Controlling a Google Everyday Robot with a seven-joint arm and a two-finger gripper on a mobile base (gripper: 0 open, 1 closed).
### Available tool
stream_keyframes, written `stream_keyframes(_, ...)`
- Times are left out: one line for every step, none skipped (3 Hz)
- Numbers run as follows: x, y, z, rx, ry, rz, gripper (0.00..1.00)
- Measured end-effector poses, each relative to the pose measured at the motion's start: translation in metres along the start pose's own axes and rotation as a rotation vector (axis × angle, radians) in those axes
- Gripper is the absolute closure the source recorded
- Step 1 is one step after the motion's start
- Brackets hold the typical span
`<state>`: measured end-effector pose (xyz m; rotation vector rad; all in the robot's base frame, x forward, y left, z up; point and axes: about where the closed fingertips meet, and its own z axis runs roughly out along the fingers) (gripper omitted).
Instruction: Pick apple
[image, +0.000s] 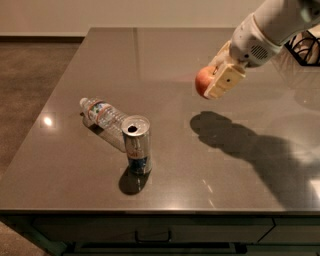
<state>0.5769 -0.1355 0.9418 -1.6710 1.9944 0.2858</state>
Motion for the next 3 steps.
stream_keyframes(-0.01, 0.003, -0.025, -0.005, -0.044, -0.026, 1.0)
stream_keyframes(-0.019, 0.009, -0.036, -0.022, -0.079, -0.059, 1.0)
stream_keyframes(-0.021, 0.01, -0.038, -0.025, -0.085, -0.065, 1.0)
